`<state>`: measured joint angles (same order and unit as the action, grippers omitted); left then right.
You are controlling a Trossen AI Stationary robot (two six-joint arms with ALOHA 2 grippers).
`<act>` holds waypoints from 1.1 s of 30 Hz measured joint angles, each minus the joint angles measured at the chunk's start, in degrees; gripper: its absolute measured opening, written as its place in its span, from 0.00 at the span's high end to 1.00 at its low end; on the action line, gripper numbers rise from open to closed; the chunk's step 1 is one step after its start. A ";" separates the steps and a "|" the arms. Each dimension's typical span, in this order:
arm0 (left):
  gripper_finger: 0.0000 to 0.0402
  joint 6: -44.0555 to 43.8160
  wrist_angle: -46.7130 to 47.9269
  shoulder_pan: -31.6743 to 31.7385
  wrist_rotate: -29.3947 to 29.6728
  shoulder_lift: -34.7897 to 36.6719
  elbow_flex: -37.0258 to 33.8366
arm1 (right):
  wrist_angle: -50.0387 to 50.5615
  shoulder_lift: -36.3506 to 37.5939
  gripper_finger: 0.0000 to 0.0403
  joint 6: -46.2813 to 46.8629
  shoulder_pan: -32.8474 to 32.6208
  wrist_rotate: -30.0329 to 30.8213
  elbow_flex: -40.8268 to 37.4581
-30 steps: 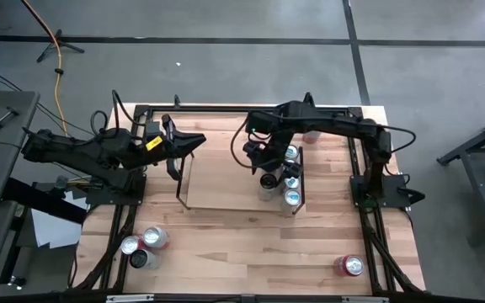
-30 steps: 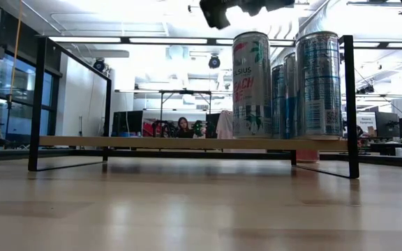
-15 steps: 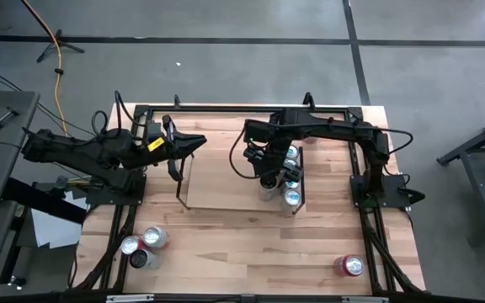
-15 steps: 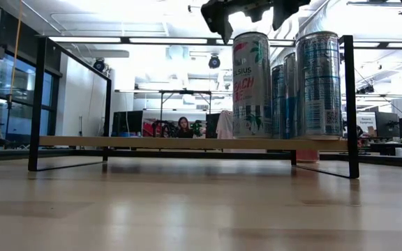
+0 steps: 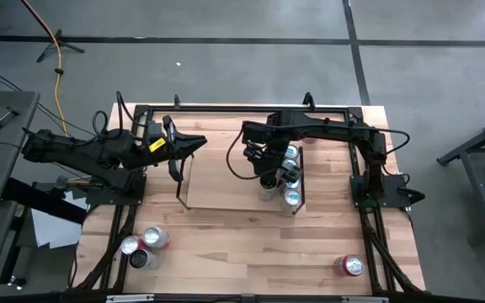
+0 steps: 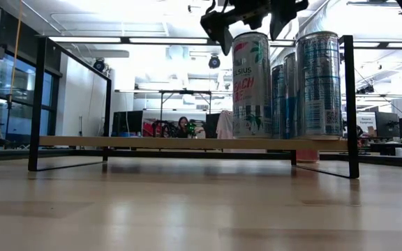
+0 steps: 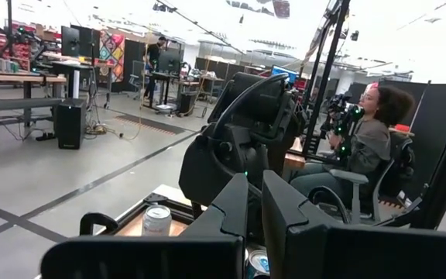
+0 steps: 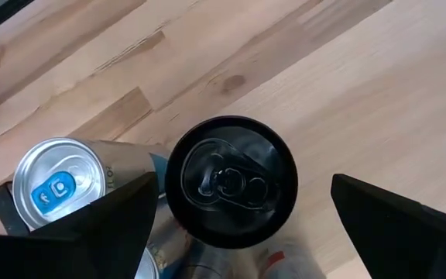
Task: Place canned beverage on shelf
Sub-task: Put the black soda can aligned with the other black soda can on the shelf
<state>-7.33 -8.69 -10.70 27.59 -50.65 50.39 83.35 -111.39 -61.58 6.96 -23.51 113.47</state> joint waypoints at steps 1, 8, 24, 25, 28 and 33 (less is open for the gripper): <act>1.00 0.02 0.00 0.00 0.00 0.00 0.00 | 0.09 0.00 0.08 0.09 0.00 0.00 0.02; 1.00 0.04 0.02 0.00 0.00 0.00 0.00 | 0.72 0.00 0.08 -0.99 -0.41 0.00 0.00; 1.00 0.02 0.41 -0.02 0.00 0.00 0.02 | 1.25 -0.39 0.08 -1.40 -1.90 1.73 0.02; 1.00 0.02 0.42 0.00 0.00 0.00 0.02 | 1.13 -0.39 0.08 -1.40 -1.92 1.67 0.02; 1.00 0.02 0.39 -0.02 0.00 0.00 0.02 | 0.59 -0.70 0.08 -1.33 -2.23 1.63 0.04; 1.00 0.02 0.39 -0.02 0.00 0.00 0.02 | 0.74 -2.09 0.08 -1.47 -2.81 2.78 0.02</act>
<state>-7.31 -8.29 -10.72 27.59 -50.65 50.41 84.09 -113.48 -63.04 4.15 -20.73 113.49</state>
